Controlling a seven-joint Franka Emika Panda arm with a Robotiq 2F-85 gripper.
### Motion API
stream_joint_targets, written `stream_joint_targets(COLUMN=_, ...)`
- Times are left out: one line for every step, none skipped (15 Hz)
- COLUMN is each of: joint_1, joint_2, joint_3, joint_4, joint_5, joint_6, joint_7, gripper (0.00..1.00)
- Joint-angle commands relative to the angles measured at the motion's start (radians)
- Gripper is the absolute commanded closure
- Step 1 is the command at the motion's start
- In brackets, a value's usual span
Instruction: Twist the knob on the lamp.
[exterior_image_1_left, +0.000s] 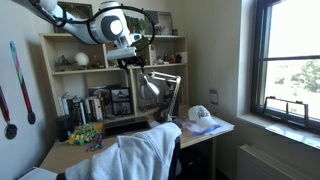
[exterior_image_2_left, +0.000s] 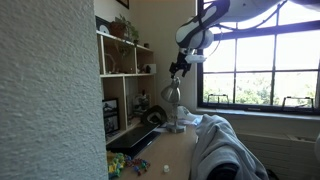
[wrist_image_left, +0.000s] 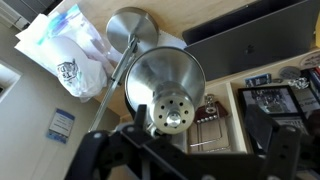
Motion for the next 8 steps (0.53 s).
stream_joint_targets(joint_1=-0.016, joint_2=0.039, joint_3=0.005, joint_4=0.044, joint_5=0.029, joint_6=0.019, joint_7=-0.039, gripper=0.00)
stream_joint_targets(joint_1=-0.017, joint_2=0.042, joint_3=0.007, joint_4=0.045, joint_5=0.029, joint_6=0.024, joint_7=-0.037, gripper=0.11)
stream_joint_targets(joint_1=-0.018, joint_2=0.049, joint_3=0.007, joint_4=0.051, joint_5=0.030, joint_6=0.026, joint_7=-0.042, gripper=0.26)
stream_joint_targets(joint_1=-0.019, joint_2=0.054, joint_3=0.008, joint_4=0.055, joint_5=0.031, joint_6=0.029, joint_7=-0.046, gripper=0.35)
stream_joint_targets(joint_1=-0.020, joint_2=0.056, joint_3=0.009, joint_4=0.055, joint_5=0.031, joint_6=0.030, joint_7=-0.047, gripper=0.42)
stream_joint_targets(joint_1=-0.021, joint_2=0.060, joint_3=0.009, joint_4=0.057, joint_5=0.032, joint_6=0.032, joint_7=-0.046, gripper=0.51)
stream_joint_targets(joint_1=-0.021, joint_2=0.060, joint_3=0.010, joint_4=0.056, joint_5=0.032, joint_6=0.032, joint_7=-0.047, gripper=0.58)
stream_joint_targets(joint_1=-0.021, joint_2=0.061, joint_3=0.010, joint_4=0.055, joint_5=0.030, joint_6=0.035, joint_7=-0.045, gripper=0.66)
